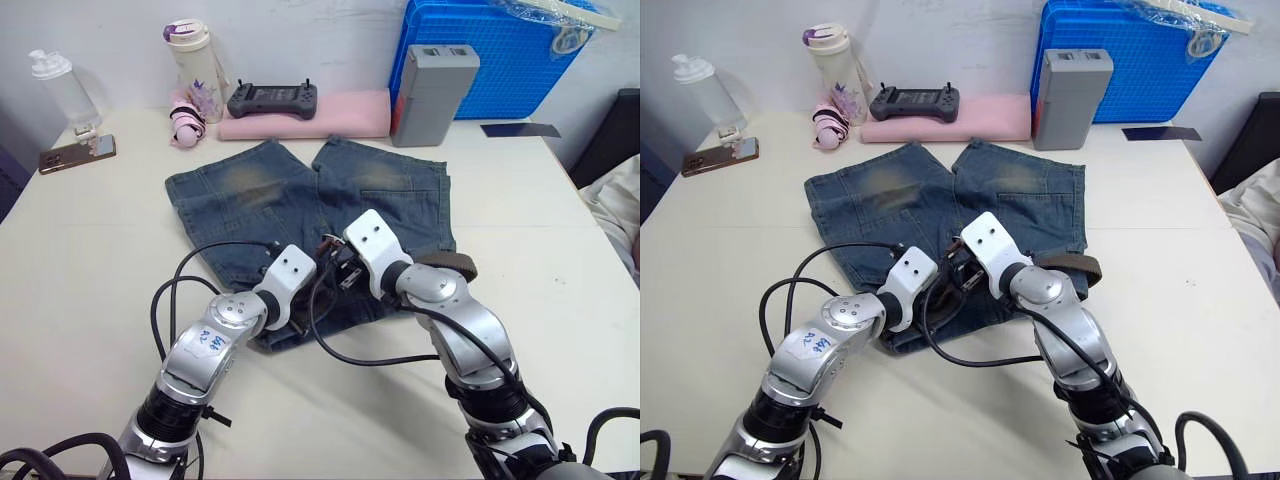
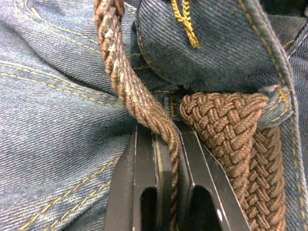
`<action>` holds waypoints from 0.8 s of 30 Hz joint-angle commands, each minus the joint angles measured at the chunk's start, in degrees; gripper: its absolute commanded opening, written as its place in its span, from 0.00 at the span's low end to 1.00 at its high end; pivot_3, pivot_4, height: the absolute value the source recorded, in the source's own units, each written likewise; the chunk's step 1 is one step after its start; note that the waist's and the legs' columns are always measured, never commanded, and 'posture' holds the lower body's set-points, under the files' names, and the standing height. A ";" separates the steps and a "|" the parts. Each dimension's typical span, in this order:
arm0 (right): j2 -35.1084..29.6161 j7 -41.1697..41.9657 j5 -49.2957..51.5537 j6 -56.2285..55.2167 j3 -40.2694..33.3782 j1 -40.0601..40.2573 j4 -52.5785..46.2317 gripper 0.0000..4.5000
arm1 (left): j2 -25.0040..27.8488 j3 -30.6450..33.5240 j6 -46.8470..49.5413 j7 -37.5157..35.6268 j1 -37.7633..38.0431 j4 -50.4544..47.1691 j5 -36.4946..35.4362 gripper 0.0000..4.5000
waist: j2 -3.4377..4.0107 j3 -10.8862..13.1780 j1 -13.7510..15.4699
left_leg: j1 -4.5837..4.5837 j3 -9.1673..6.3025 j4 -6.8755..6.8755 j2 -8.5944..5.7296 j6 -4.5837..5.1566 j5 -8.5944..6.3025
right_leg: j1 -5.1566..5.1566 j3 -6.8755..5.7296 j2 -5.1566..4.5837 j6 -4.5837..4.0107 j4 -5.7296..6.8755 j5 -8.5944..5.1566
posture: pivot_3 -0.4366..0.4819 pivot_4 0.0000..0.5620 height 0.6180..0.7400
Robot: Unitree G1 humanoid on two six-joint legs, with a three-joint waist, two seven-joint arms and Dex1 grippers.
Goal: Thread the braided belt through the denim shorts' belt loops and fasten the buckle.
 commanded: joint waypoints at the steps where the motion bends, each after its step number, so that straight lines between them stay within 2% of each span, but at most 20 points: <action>1: 1.76 -1.26 1.83 0.56 0.72 -0.04 -4.51 0.02 | 1.27 -2.12 -1.97 -0.09 4.83 3.76 1.78 0.00 | 0.00 0.00 0.03 | -0.01 0.00 0.00 0.00 0.00 0.00 | -0.01 0.00 0.00 0.00 0.00 0.00 | 0.48 0.27 0.77; 10: 1.19 -2.95 2.95 0.72 0.00 1.47 -5.80 0.02 | 7.07 4.31 -7.26 -1.72 13.78 -2.25 1.82 0.00 | 0.01 -0.02 -1.75 | -0.02 0.13 -0.64 0.02 -0.09 0.07 | -0.23 0.03 0.09 -0.05 0.00 -0.03 | 0.48 0.27 0.77; 16: 1.13 -3.59 3.59 0.70 -0.38 1.46 -5.76 0.02 | 7.94 4.44 -7.77 -2.07 14.57 -3.85 2.18 0.00 | 0.01 -0.02 -2.77 | -0.04 0.13 -0.73 0.06 -0.12 0.14 | -0.25 -0.02 0.14 -0.11 -0.01 -0.07 | 0.48 0.27 0.77; 24: 1.15 -5.39 3.65 -0.12 -1.01 0.74 -4.83 0.02 | 10.14 2.71 -4.05 -3.88 15.26 -6.85 0.93 0.00 | 0.01 -0.02 -2.75 | -0.06 0.11 -0.74 0.06 -0.13 0.15 | -0.28 0.00 0.13 -0.11 -0.02 -0.07 | 0.48 0.27 0.77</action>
